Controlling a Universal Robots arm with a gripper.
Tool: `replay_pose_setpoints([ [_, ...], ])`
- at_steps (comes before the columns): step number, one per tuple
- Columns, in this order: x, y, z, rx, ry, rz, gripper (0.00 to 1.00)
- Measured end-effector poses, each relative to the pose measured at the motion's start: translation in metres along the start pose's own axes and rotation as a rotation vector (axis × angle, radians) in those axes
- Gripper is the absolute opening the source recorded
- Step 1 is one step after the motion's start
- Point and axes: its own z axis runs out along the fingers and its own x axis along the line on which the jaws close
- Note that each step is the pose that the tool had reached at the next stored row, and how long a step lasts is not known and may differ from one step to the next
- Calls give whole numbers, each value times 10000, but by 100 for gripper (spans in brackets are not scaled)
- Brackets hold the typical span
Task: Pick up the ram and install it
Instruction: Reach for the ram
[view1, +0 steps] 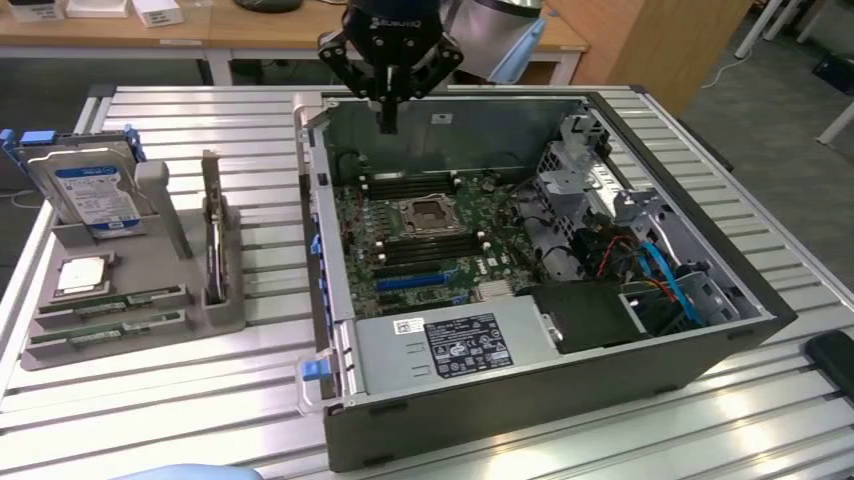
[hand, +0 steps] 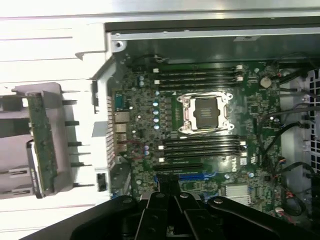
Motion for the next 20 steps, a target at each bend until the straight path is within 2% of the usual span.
replay_pose_setpoints([
  [20, 907, -68, -24, 0, 0, 0, 10],
])
